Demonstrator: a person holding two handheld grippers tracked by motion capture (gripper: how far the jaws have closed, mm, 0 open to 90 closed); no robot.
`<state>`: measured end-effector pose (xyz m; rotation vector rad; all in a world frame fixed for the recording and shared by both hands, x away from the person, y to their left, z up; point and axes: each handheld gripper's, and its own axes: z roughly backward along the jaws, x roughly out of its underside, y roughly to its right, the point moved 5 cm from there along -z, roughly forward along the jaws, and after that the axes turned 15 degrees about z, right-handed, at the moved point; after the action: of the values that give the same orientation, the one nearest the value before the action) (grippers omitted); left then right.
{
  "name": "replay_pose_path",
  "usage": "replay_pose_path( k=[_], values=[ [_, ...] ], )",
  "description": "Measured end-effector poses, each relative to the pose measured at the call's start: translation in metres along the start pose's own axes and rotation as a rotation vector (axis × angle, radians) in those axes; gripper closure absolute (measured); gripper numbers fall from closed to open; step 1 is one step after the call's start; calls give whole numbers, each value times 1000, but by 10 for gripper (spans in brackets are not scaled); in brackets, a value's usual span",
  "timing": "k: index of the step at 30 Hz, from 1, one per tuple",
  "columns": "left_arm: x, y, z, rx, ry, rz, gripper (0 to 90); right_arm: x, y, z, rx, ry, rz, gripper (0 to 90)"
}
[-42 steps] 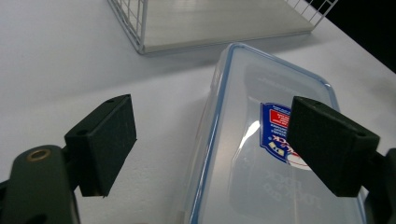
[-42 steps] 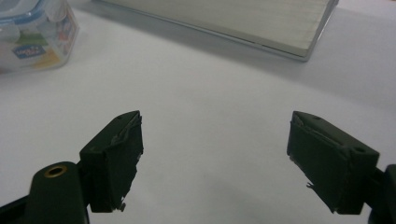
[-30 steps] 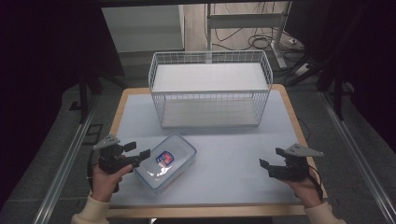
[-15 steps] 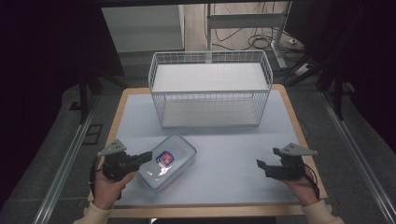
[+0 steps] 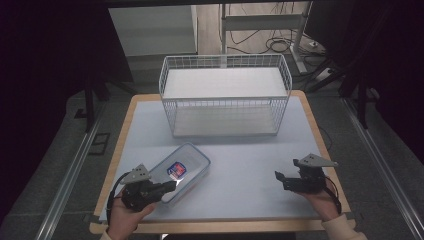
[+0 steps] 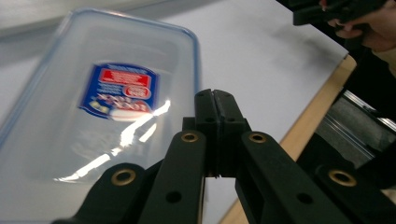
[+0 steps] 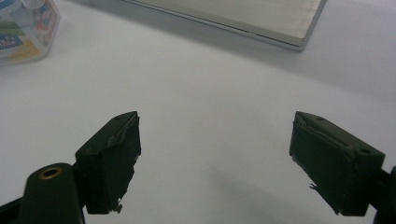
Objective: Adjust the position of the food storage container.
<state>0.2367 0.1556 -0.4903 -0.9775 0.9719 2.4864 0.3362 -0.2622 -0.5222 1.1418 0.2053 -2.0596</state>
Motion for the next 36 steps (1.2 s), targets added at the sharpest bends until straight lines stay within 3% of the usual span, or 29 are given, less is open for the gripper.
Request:
replay_pose_path(
  k=[10, 18, 25, 36],
  values=[
    [21, 10, -11, 4, -71, -10, 900, 1, 1, 0, 29, -9, 2, 153],
    [33, 6, -18, -16, -107, -3, 900, 2, 0, -1, 25, -14, 7, 152],
    [39, 2, -20, -63, -123, -15, 900, 2, 0, -2, 25, -17, 8, 152],
    [45, -2, -18, -55, -144, -8, 900, 3, -1, -3, 25, -23, 12, 152]
  ],
)
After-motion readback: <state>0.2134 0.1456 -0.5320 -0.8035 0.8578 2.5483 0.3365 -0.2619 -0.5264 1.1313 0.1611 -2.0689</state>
